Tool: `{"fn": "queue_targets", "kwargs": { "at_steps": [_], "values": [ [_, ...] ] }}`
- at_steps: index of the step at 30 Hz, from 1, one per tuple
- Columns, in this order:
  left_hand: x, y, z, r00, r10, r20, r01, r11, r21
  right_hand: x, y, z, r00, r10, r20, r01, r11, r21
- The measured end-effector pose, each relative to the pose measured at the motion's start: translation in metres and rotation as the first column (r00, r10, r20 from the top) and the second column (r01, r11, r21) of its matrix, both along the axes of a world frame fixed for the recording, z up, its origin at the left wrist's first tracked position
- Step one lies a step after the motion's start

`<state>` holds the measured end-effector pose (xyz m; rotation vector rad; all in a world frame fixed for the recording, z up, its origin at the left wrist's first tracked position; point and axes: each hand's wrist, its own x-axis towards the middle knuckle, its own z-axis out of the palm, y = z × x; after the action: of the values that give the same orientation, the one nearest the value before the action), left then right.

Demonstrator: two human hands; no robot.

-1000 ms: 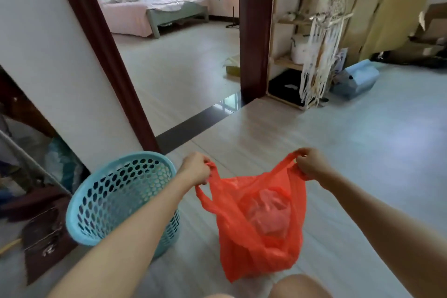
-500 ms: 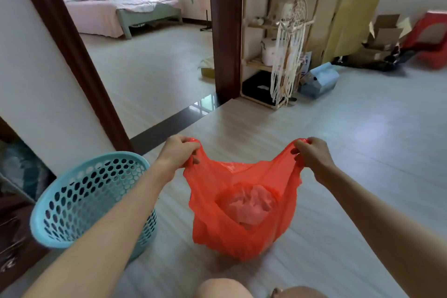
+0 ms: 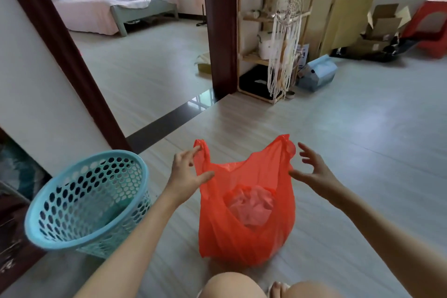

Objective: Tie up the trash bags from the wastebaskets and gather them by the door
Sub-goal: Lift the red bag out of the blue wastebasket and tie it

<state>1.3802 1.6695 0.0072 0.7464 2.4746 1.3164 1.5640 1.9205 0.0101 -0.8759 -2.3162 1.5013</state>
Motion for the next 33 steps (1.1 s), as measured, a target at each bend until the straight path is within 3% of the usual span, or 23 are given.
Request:
{"fn": "queue_targets", "kwargs": {
  "at_steps": [2, 4, 7, 10, 13, 17, 18, 19, 21, 23, 25, 27, 29, 30, 31, 33],
  "values": [
    [0.005, -0.003, -0.015, 0.976, 0.105, -0.192, -0.121, 0.99, -0.069, 0.003, 0.005, -0.021, 0.975, 0.151, 0.163, -0.165, 0.984, 0.074],
    [0.003, -0.004, -0.032, 0.98, 0.127, -0.152, -0.149, 0.978, -0.144, 0.003, 0.007, -0.036, 0.935, 0.235, 0.266, -0.262, 0.963, 0.071],
    [-0.01, -0.001, -0.059, 1.0, 0.015, 0.012, -0.011, 0.967, -0.256, -0.012, 0.012, -0.049, 0.94, 0.213, 0.268, -0.228, 0.973, 0.024],
    [-0.024, 0.017, -0.069, 0.981, -0.143, 0.131, 0.151, 0.987, -0.051, -0.043, 0.019, -0.056, 0.963, 0.217, 0.16, -0.218, 0.976, -0.01],
    [-0.038, 0.046, -0.076, 0.951, -0.216, 0.221, 0.176, 0.966, 0.187, -0.078, 0.027, -0.06, 0.957, 0.263, 0.122, -0.264, 0.965, -0.007],
    [-0.053, 0.077, -0.085, 0.974, -0.066, 0.216, 0.064, 0.998, 0.015, -0.11, 0.032, -0.072, 0.97, 0.18, 0.165, -0.206, 0.966, 0.156],
    [-0.054, 0.083, -0.086, 0.965, -0.031, 0.26, 0.016, 0.998, 0.058, -0.115, 0.037, -0.082, 0.98, 0.127, 0.153, -0.153, 0.973, 0.171],
    [-0.057, 0.084, -0.085, 0.935, 0.006, 0.356, -0.064, 0.986, 0.151, -0.115, 0.038, -0.087, 0.991, 0.064, 0.116, -0.081, 0.986, 0.145],
    [-0.067, 0.086, -0.09, 0.789, 0.012, 0.615, -0.291, 0.888, 0.356, -0.109, 0.048, -0.101, 0.977, -0.213, 0.012, 0.214, 0.975, -0.055],
    [-0.079, 0.082, -0.103, 0.648, 0.002, 0.761, -0.482, 0.776, 0.408, -0.1, 0.06, -0.113, 0.886, -0.464, -0.022, 0.43, 0.837, -0.337],
    [-0.083, 0.082, -0.115, 0.546, 0.033, 0.837, -0.619, 0.689, 0.376, -0.094, 0.064, -0.124, 0.831, -0.557, -0.015, 0.452, 0.689, -0.567],
    [-0.085, 0.087, -0.122, 0.441, 0.036, 0.897, -0.723, 0.606, 0.332, -0.094, 0.064, -0.137, 0.808, -0.589, -0.022, 0.351, 0.511, -0.785],
    [-0.086, 0.087, -0.125, 0.38, -0.097, 0.92, -0.756, 0.54, 0.37, -0.097, 0.06, -0.147, 0.816, -0.579, 0.0, 0.221, 0.31, -0.925],
    [-0.088, 0.084, -0.125, 0.382, -0.185, 0.906, -0.736, 0.532, 0.419, -0.098, 0.059, -0.152, 0.821, -0.572, -0.01, 0.179, 0.274, -0.945],
    [-0.089, 0.08, -0.126, 0.399, -0.254, 0.881, -0.699, 0.538, 0.471, -0.098, 0.058, -0.154, 0.818, -0.575, -0.026, 0.181, 0.299, -0.937],
    [-0.082, 0.069, -0.13, 0.48, -0.287, 0.829, -0.562, 0.625, 0.542, -0.093, 0.055, -0.154, 0.818, -0.565, -0.107, 0.243, 0.508, -0.826]
  ]
}}
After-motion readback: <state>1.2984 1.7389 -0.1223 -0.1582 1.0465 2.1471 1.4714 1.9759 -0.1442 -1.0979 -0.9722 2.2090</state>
